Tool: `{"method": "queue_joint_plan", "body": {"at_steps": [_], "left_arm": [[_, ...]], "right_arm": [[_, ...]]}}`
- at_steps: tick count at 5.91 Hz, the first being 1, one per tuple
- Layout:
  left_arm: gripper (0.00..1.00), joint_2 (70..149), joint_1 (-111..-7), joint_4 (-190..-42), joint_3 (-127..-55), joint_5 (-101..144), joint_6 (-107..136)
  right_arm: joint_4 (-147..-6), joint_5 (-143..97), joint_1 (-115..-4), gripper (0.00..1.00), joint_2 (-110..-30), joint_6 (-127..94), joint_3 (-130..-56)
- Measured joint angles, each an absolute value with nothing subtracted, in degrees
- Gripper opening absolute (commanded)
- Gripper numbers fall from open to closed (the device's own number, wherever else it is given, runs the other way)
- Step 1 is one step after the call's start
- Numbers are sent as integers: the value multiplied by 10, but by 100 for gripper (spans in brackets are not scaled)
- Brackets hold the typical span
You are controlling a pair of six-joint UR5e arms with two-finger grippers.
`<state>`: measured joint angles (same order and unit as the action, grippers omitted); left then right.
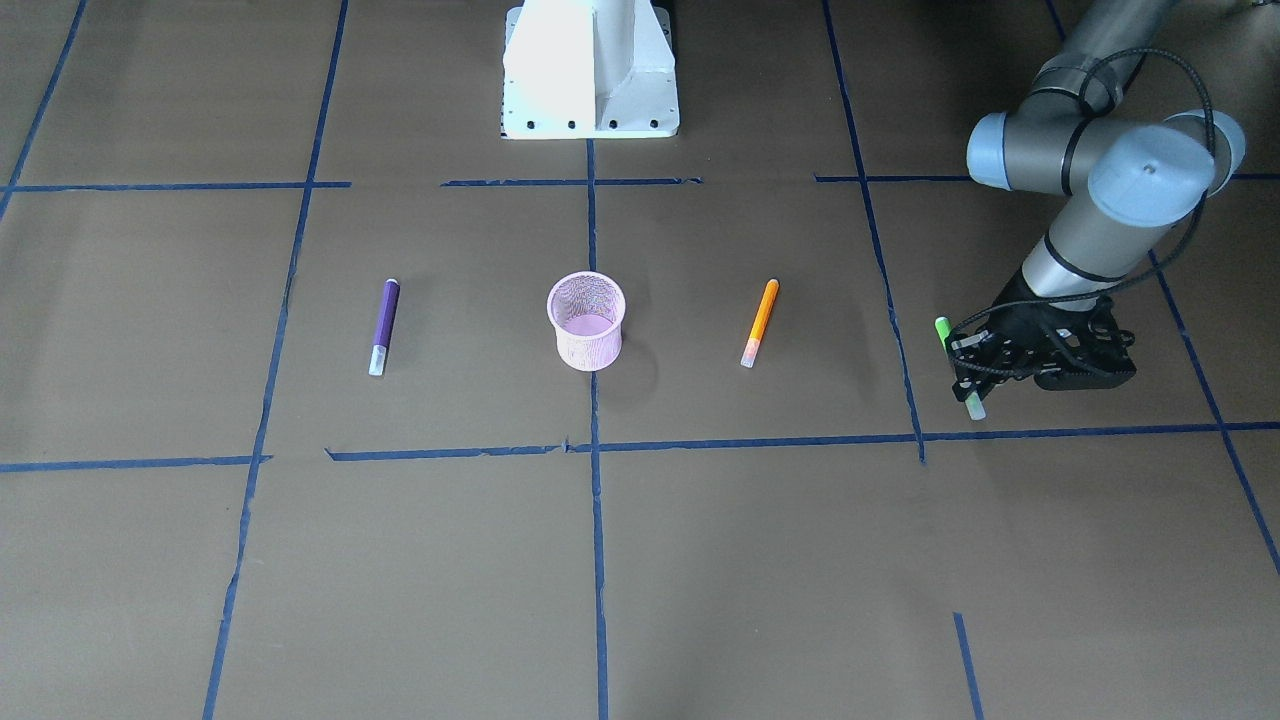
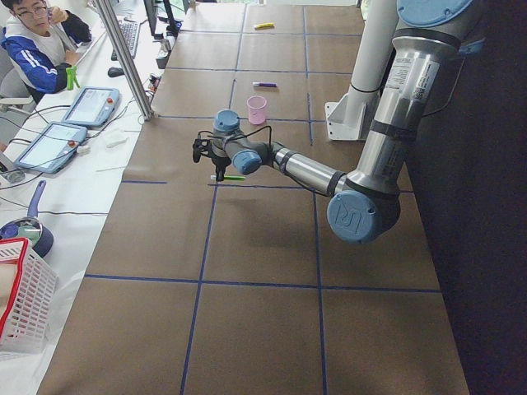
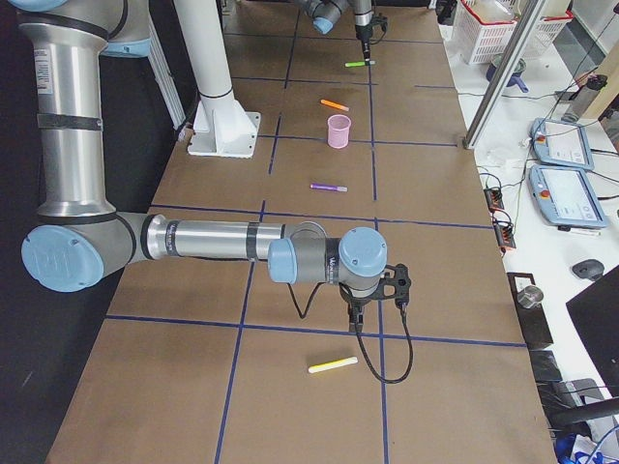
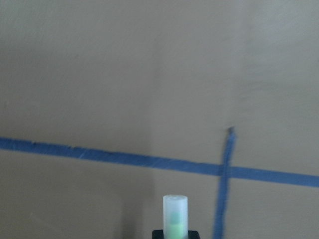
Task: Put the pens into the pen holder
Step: 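Lift the green highlighter upright with the left gripper, then carry the green highlighter over the pink cup and release it inside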
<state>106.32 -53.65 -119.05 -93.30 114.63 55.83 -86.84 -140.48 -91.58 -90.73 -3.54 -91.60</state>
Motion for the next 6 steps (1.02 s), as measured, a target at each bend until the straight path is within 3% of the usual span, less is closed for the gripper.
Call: {"method": "queue_joint_plan", "body": {"at_steps": [4,6], "left_arm": [[0,1132,-500,-1362,-972,1096,465],[0,1169,-433,-1462,-967,1032,417]], "right_arm": [[-870,-1415,-916,100,-909,-36,-917],[-871,-1416,-915,100,-910,-36,-917]]}}
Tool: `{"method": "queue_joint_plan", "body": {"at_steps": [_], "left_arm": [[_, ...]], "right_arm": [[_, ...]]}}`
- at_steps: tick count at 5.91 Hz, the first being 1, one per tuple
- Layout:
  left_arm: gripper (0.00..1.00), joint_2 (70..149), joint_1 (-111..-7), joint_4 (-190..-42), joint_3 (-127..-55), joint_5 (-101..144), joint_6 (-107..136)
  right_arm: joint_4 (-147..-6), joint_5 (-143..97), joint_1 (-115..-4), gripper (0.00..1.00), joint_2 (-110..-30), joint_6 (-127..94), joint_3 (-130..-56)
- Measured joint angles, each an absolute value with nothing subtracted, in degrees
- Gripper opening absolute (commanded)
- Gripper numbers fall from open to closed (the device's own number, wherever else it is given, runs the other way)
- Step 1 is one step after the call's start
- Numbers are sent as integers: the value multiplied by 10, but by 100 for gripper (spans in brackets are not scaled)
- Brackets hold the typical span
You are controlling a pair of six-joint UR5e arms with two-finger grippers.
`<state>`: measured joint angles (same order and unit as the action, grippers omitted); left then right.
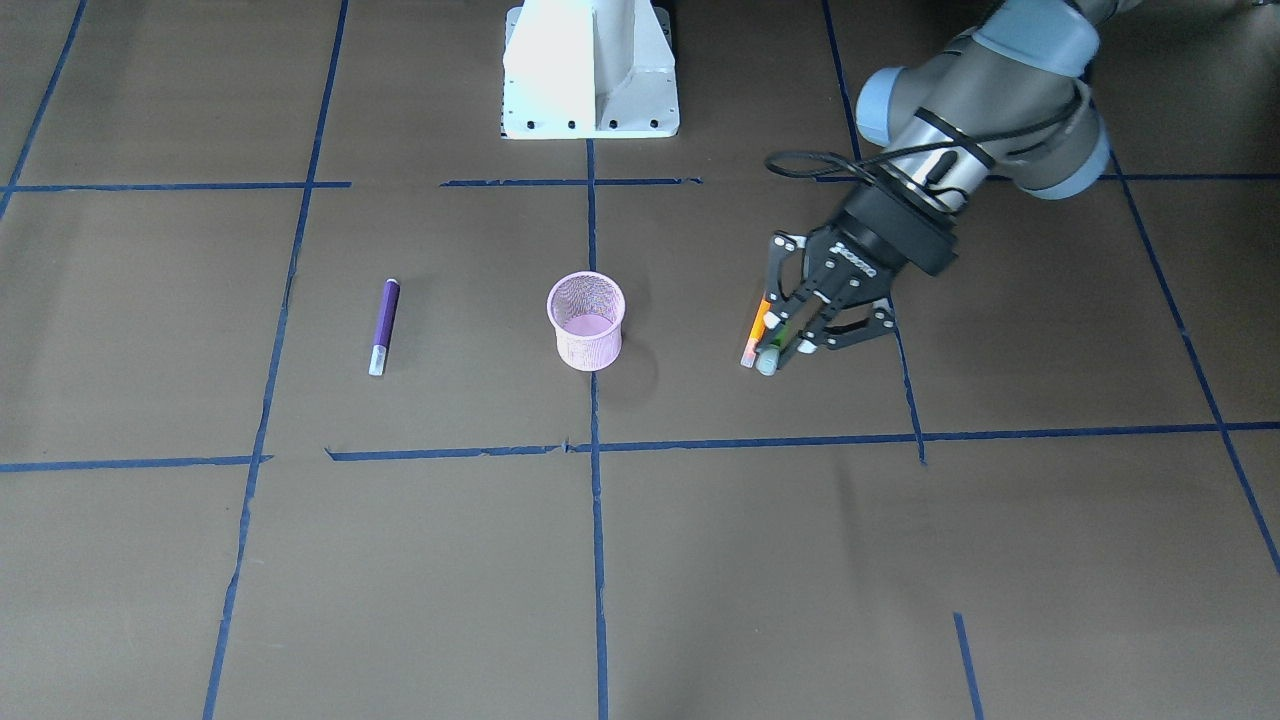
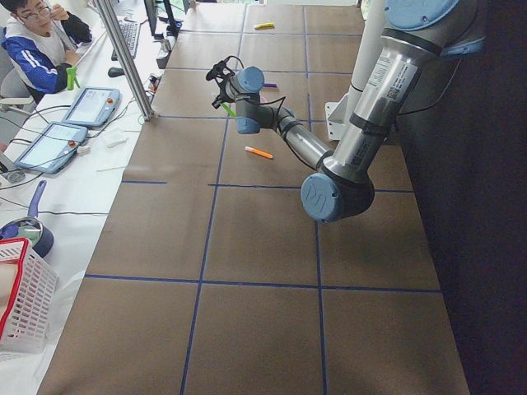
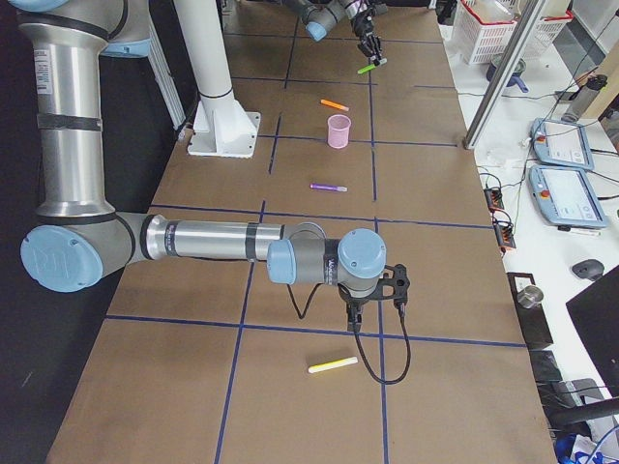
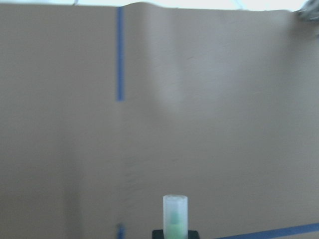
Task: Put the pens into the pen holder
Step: 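Carry the green highlighter over the pink cup and release it inside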
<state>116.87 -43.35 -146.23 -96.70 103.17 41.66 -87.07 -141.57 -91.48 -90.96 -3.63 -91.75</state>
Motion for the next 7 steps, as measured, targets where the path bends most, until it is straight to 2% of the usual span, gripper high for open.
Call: {"method": "queue_joint_plan", "body": {"at_steps": [4,7], "left_arm": [[0,1194,-302,-1601,-945,850,383],[0,1235,-266,-1751,-835,778,355]], "right_arm": [[-870,-1416,-901,100,-909,-41,-909],[-869,-1414,-897,100,-907,-41,-908]]}}
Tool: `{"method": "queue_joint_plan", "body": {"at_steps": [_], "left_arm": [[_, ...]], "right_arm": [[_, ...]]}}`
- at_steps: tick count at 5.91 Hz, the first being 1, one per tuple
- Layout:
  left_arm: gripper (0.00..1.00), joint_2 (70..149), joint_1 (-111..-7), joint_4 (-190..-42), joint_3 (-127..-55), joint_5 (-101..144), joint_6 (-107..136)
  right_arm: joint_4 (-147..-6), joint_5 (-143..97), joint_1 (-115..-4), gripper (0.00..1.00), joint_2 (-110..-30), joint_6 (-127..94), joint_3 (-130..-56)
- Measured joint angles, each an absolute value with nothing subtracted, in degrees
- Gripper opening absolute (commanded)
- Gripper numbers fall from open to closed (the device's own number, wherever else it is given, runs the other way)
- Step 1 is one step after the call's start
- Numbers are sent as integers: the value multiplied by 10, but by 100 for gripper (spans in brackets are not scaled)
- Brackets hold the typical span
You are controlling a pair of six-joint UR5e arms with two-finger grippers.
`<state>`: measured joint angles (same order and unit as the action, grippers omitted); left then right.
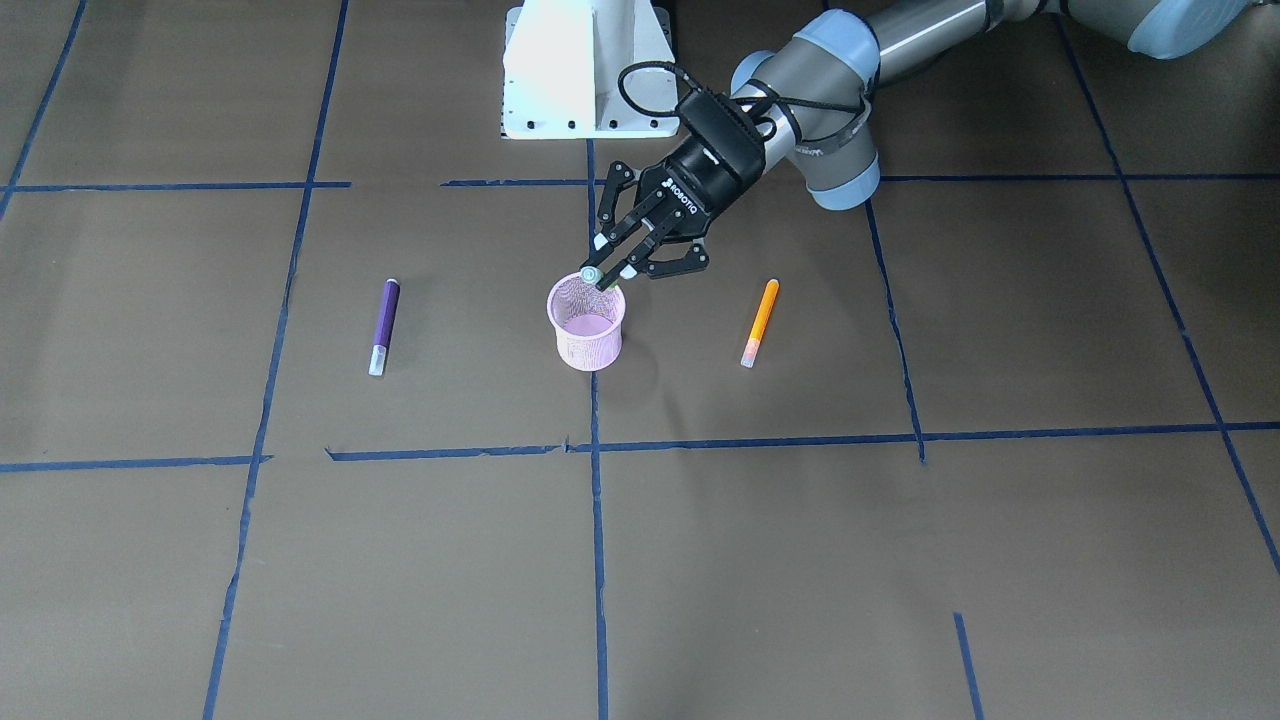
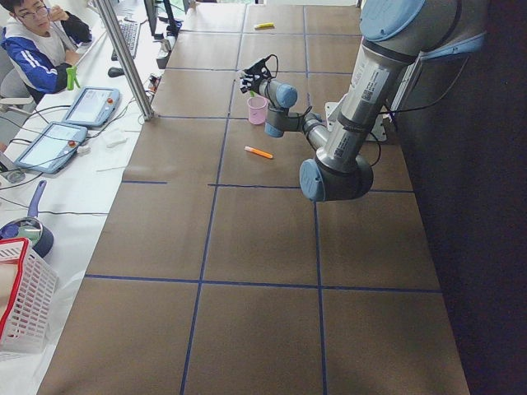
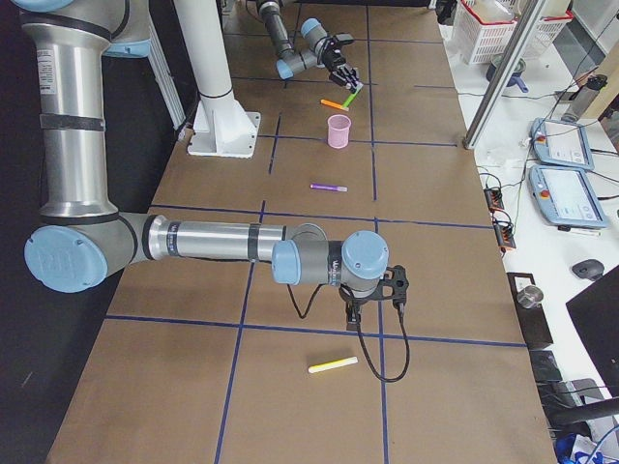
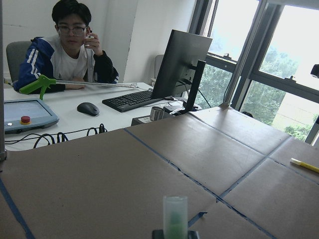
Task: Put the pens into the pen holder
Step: 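Carry the green highlighter over the pink cup and release it inside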
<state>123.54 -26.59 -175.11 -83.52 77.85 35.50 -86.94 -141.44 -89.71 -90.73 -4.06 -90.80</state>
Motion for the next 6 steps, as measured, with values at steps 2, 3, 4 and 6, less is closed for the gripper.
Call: {"method": "queue_joint_plan", "body": {"at_steps": [2,3,4,6], "left_arm": [[0,1257,-256,-1810,-785,759,347],[0,1263,-252,-1826,-767,753,346],[0,1271,-249,-1831,-750,752,346],[0,1278,-243,-1833,-729,752,346]], "right_arm": [[-869,-1414,-895,100,-906,-40,-908],[-870,-1414,-894,100,-906,-40,-907],[-869,-1413,-894,100,-906,-40,-905],[-869,-1413,-893,100,-906,-40,-903]]}}
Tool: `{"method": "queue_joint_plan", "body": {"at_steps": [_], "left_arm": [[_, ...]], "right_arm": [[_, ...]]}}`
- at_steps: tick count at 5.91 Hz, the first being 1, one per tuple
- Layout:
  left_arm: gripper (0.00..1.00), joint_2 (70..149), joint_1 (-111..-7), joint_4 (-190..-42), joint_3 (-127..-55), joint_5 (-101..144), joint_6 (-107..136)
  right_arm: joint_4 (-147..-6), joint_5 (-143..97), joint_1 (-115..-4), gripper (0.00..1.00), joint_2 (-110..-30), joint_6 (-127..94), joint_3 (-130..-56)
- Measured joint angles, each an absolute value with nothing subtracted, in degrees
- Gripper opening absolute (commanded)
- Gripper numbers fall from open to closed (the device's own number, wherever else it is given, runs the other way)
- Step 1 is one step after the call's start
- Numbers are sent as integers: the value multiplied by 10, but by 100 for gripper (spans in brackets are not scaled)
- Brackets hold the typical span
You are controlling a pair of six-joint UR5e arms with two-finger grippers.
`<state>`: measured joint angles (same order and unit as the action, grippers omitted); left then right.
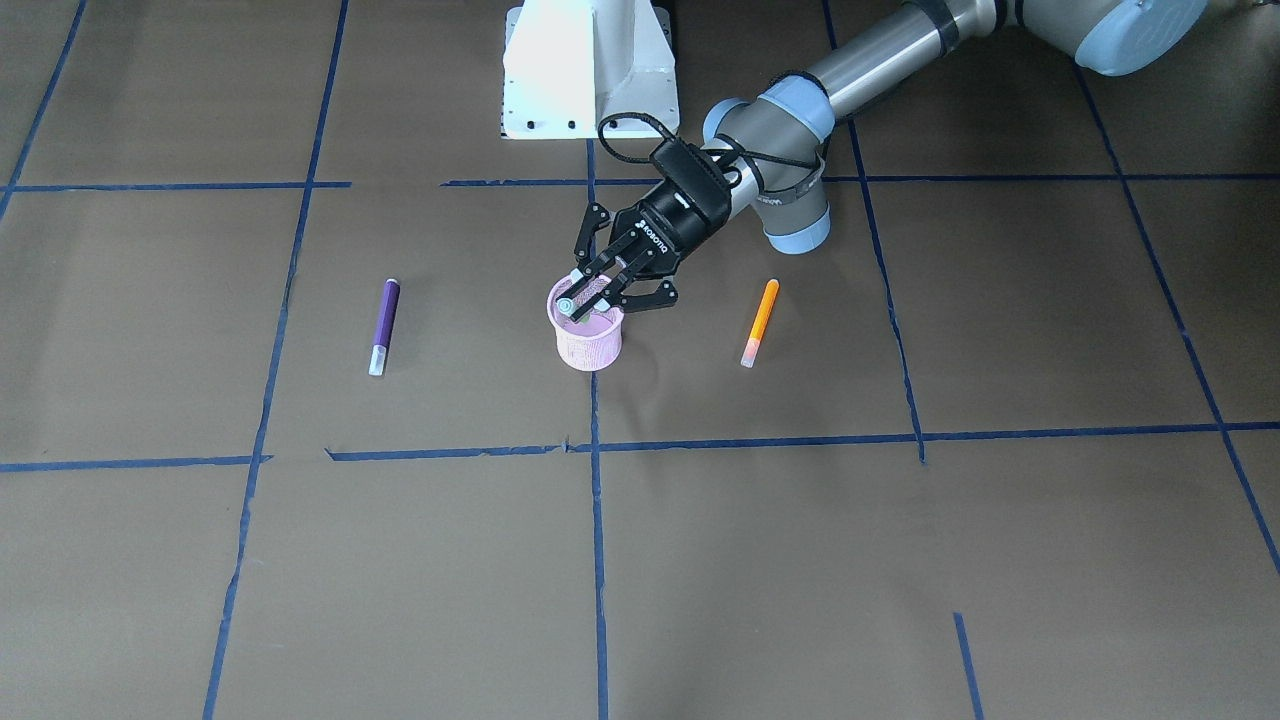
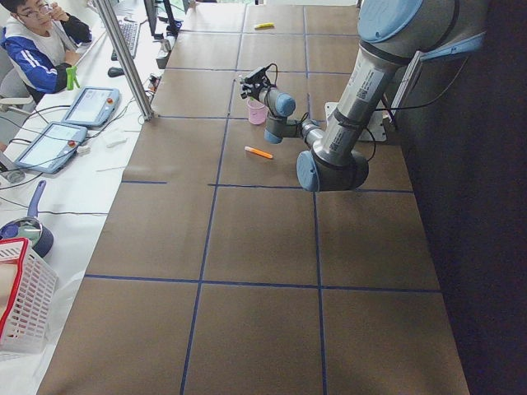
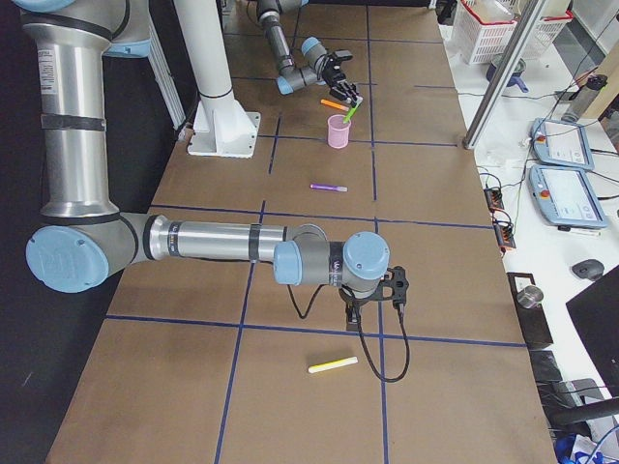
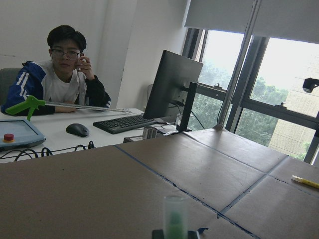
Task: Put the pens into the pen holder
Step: 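Carry the green highlighter over the pink cup and release it inside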
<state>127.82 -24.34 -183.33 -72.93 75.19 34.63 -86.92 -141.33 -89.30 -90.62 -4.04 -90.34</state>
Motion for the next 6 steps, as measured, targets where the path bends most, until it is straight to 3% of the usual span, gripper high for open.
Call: {"method": "queue_joint_plan", "body": {"at_steps": [2,4,6], "left_arm": [[15,1271,-231,-1834,-728,752,346],[98,1268,-223,-1835,-731,751,347],[100,1267,-222,-1835,-733,751,348]], "right_arm": [[-869,-1413,-893,100,-906,-40,-902],[-869,-1414,-893,100,-906,-40,-901],[-869,-1414,-893,100,-906,-40,-901]]}}
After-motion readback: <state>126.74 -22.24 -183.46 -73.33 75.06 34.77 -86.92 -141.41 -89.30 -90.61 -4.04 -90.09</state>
